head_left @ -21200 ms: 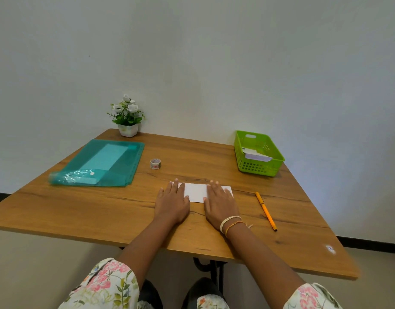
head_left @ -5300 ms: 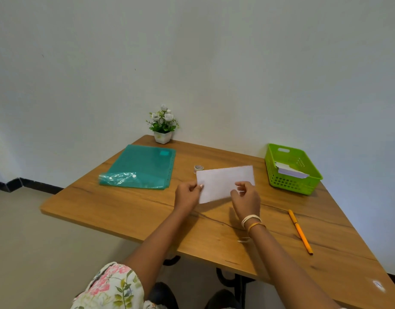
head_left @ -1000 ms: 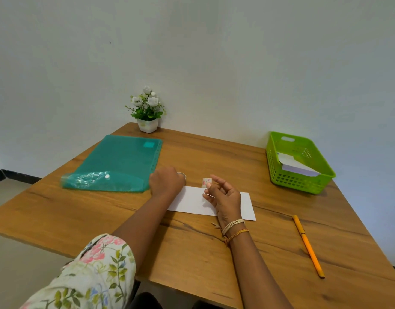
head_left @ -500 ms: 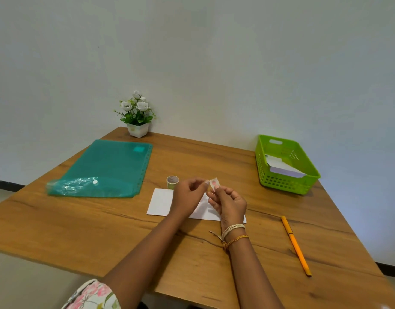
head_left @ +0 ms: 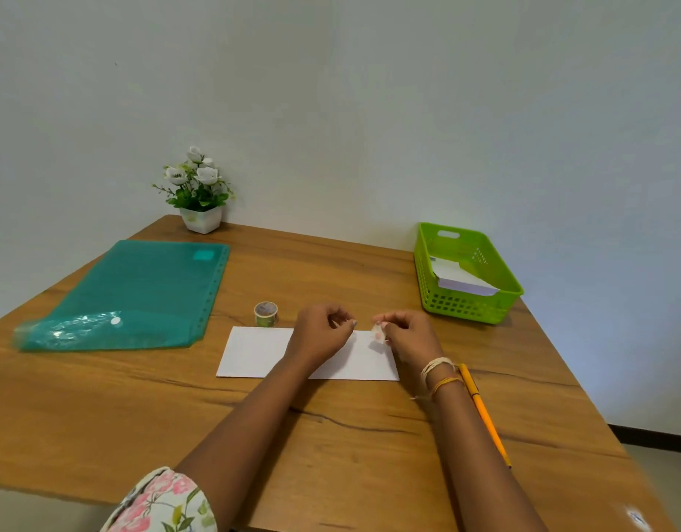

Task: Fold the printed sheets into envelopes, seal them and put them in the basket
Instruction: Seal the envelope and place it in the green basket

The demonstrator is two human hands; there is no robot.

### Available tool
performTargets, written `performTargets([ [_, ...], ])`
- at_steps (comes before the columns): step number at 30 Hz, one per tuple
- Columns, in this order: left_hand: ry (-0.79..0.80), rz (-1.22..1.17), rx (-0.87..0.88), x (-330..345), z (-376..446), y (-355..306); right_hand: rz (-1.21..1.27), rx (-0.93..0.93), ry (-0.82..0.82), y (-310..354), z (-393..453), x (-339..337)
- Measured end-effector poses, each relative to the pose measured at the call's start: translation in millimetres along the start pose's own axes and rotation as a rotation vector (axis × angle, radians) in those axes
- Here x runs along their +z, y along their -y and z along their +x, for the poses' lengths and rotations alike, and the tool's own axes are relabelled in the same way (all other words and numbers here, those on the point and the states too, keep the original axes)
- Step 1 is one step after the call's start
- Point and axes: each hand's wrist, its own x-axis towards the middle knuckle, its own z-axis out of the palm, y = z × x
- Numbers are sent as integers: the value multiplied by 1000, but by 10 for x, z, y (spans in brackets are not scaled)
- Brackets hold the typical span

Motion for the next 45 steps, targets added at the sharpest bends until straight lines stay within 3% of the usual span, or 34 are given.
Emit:
performTargets([
  [7,80,266,171,116,-18,111,-368,-7,244,15,223,-152],
  [14,94,469,387,152,-22,148,-406,-38,216,-47,274,-128],
  [34,194,523,463,180,-39,131,-503,-70,197,-52,269,-73],
  [38,233,536,413,192,-29,152,-518,-91,160,-68,259,-62],
  [45,196,615,391,163,-85,132,-543,-181,-86,-162,21,-36],
])
